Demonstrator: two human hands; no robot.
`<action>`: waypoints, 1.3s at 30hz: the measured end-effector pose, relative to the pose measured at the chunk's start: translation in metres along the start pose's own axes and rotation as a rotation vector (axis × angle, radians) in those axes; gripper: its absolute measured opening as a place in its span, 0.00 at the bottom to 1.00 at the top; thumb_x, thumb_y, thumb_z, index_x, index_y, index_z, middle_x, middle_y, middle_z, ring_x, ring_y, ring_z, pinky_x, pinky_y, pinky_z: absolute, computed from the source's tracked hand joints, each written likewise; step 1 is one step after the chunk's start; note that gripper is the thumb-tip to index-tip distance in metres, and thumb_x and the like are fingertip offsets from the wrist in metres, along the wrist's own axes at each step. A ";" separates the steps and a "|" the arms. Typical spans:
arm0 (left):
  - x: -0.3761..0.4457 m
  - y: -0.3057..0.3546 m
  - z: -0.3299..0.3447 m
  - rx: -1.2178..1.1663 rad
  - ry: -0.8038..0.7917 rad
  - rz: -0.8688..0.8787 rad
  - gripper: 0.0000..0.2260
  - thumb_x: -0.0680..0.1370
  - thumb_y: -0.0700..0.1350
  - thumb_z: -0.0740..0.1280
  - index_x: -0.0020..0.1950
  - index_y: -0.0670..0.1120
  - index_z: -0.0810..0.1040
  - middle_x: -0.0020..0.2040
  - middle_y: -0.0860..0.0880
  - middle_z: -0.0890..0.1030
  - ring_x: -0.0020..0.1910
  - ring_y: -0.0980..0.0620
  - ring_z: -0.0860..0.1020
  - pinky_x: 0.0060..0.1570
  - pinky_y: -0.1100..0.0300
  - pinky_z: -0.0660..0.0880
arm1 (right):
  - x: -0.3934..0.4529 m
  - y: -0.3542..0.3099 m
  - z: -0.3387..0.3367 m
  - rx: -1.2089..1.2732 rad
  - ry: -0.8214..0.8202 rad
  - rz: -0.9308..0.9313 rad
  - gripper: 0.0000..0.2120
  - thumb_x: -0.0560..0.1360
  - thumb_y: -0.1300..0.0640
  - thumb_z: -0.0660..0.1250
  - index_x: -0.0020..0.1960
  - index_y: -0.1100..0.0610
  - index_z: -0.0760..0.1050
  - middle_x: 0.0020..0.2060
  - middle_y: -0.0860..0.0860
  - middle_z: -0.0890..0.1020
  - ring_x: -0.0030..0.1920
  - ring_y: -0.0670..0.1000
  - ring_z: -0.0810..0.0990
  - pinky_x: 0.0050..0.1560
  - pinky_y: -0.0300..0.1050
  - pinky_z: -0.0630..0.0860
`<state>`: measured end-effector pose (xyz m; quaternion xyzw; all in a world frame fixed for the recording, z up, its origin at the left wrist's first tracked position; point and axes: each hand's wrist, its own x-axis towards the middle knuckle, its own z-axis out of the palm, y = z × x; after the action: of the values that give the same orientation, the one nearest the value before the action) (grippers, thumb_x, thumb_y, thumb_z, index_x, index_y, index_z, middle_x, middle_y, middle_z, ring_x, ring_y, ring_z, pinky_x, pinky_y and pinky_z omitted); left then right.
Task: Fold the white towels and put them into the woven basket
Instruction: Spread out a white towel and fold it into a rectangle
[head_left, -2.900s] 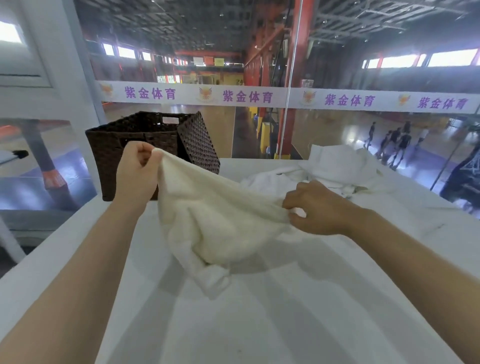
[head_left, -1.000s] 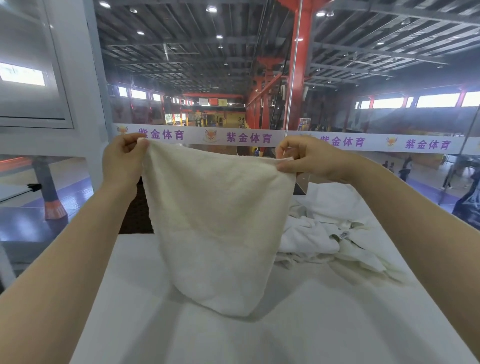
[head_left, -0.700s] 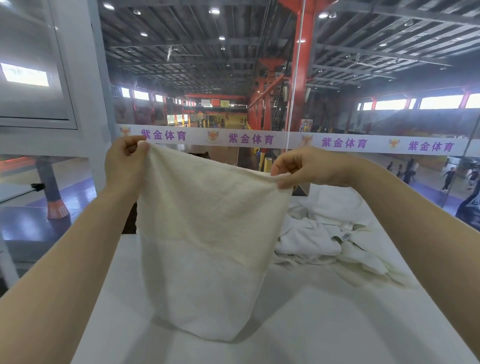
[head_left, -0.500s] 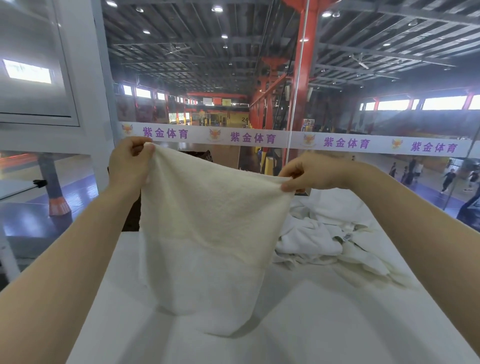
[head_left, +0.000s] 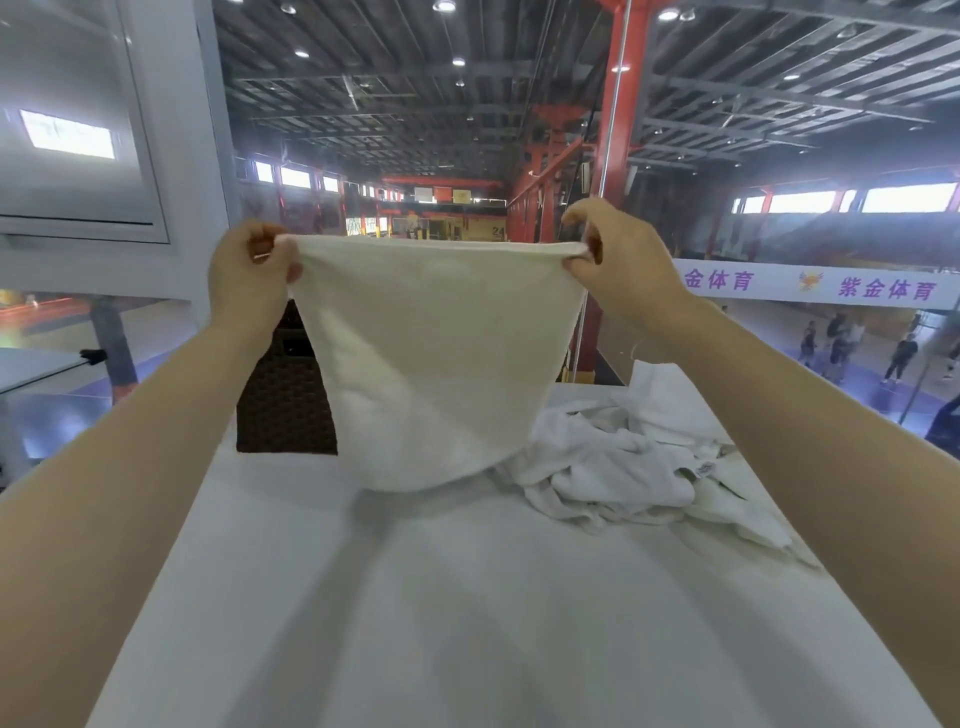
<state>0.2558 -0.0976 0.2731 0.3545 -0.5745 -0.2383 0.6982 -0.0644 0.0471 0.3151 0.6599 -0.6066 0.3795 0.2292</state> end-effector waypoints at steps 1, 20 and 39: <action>-0.003 -0.004 -0.007 0.022 -0.056 0.012 0.03 0.79 0.42 0.65 0.50 0.48 0.77 0.48 0.48 0.79 0.42 0.55 0.80 0.46 0.65 0.80 | -0.007 0.000 -0.003 -0.002 -0.071 0.002 0.12 0.77 0.59 0.67 0.60 0.54 0.76 0.45 0.45 0.76 0.45 0.47 0.74 0.49 0.42 0.73; -0.169 -0.118 -0.114 0.850 -1.831 -0.579 0.02 0.74 0.44 0.72 0.45 0.52 0.82 0.36 0.59 0.79 0.36 0.61 0.75 0.40 0.67 0.71 | -0.255 -0.030 0.094 0.082 -1.793 -0.006 0.10 0.73 0.53 0.72 0.55 0.51 0.80 0.41 0.42 0.77 0.42 0.42 0.74 0.42 0.36 0.69; -0.162 -0.222 -0.034 0.839 -0.795 -0.549 0.24 0.80 0.55 0.62 0.73 0.45 0.65 0.70 0.43 0.71 0.62 0.42 0.74 0.55 0.54 0.69 | -0.204 0.063 0.220 0.391 -0.739 0.951 0.14 0.77 0.55 0.64 0.41 0.57 0.59 0.39 0.56 0.78 0.35 0.55 0.77 0.44 0.44 0.75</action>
<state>0.2689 -0.1111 -0.0028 0.6165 -0.7224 -0.2767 0.1469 -0.0718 -0.0029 0.0123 0.4353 -0.7921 0.2907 -0.3141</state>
